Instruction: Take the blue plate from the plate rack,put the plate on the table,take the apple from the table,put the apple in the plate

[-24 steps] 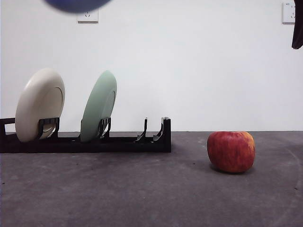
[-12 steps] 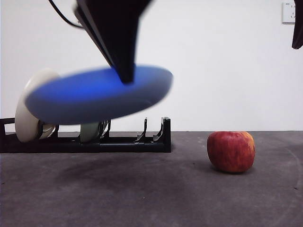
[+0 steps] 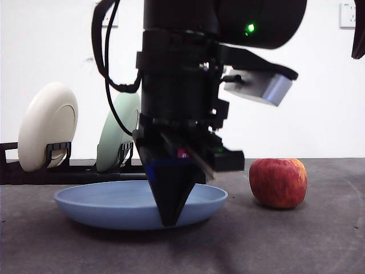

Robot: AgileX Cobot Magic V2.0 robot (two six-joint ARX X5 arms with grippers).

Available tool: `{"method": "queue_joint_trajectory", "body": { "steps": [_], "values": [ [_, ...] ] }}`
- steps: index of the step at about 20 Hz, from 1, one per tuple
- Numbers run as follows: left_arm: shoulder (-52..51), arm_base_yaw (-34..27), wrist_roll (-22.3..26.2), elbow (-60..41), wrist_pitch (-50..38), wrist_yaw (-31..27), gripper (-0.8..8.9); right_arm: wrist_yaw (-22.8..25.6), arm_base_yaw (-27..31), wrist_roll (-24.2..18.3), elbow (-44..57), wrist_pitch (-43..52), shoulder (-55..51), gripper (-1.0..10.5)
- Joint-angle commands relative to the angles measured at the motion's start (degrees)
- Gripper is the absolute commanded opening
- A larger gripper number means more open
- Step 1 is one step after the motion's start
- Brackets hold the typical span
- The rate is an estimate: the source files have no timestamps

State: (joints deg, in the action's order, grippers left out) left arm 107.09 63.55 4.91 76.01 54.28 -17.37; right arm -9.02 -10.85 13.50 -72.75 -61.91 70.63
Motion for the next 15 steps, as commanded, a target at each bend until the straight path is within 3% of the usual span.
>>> {"method": "queue_joint_trajectory", "body": {
  "steps": [1, 4, 6, 12, 15],
  "values": [
    [1.33, 0.04, -1.09, -0.61, -0.35, 0.85, 0.1, 0.04, -0.07, -0.2, -0.28, 0.17, 0.02, 0.0],
    [1.29, 0.02, -2.49, -0.61, 0.02, 0.83, 2.01, 0.04, -0.07, -0.2, -0.28, 0.17, 0.02, 0.0],
    [1.29, -0.09, -3.21, -0.61, 0.42, 0.85, 2.61, 0.04, -0.07, -0.2, -0.28, 0.17, 0.02, 0.0],
    [-2.62, 0.02, -7.17, 0.5, 2.43, 3.28, 2.52, -0.7, -0.13, -3.21, -0.28, 0.39, 0.09, 0.2],
    [-11.19, 0.04, -9.46, 0.98, 4.42, 7.87, 2.5, -1.99, -1.44, -3.43, -0.28, 1.07, 1.01, 2.6]
  ]
}}
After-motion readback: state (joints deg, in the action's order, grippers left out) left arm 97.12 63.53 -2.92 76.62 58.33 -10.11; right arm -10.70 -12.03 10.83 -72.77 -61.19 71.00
